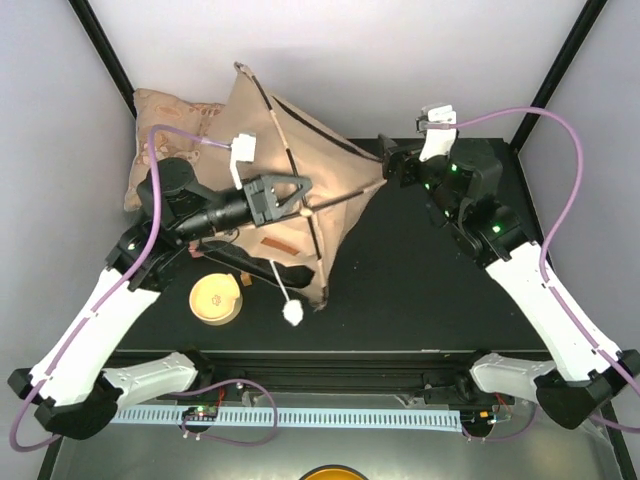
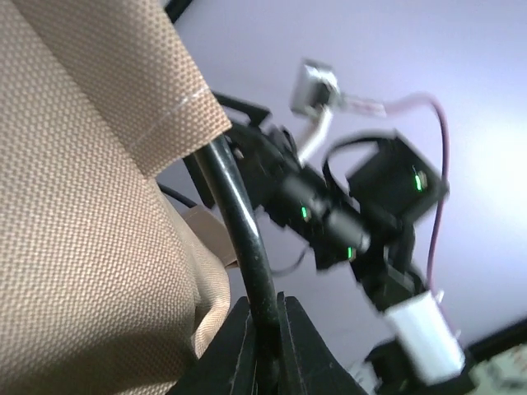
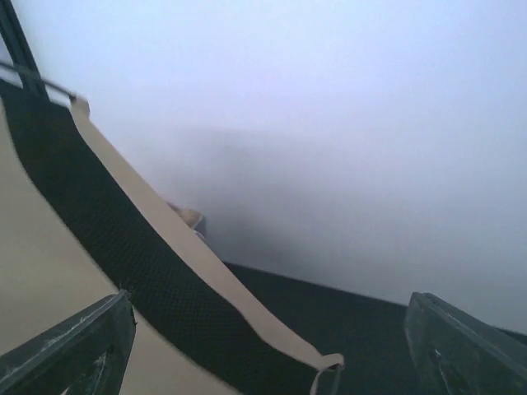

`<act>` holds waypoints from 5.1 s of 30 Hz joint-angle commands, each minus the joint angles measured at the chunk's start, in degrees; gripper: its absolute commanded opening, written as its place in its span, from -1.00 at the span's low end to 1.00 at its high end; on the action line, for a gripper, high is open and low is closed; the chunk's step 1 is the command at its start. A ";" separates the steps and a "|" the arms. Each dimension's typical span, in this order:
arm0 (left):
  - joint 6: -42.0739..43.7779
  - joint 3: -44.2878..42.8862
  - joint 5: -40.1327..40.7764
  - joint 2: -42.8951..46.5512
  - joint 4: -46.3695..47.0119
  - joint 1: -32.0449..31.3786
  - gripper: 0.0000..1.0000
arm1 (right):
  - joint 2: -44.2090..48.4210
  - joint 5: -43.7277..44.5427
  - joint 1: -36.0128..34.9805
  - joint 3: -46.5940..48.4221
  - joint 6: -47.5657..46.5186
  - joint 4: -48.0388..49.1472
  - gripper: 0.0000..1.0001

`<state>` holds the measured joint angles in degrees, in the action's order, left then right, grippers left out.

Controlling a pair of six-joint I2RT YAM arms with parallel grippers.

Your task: Set up the pet tent

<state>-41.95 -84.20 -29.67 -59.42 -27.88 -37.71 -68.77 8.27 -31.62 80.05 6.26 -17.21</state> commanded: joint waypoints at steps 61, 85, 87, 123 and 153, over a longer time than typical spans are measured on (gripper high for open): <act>24.22 6.15 41.71 -30.75 -1.46 33.48 0.97 | -11.83 0.72 -13.98 -20.08 19.13 22.22 0.10; 37.57 -42.00 30.65 -77.42 -29.00 38.63 0.50 | -13.55 -17.18 -2.62 -10.05 13.96 21.47 0.09; 37.73 -43.34 30.67 -78.42 -30.08 38.72 -0.06 | -10.40 -18.23 -2.66 -12.01 13.30 22.83 0.10; 8.59 11.71 -3.13 9.17 -15.51 8.23 -0.97 | 23.59 -18.67 -2.67 -30.46 14.83 -2.46 0.25; 0.54 39.65 24.46 8.49 -6.95 -4.26 0.92 | 23.87 15.33 -0.90 -34.63 25.67 -26.34 0.68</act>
<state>-41.15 -48.64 -4.89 -53.82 -29.87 -45.52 -44.40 21.98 -32.97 42.85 37.36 -43.11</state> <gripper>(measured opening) 0.969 0.839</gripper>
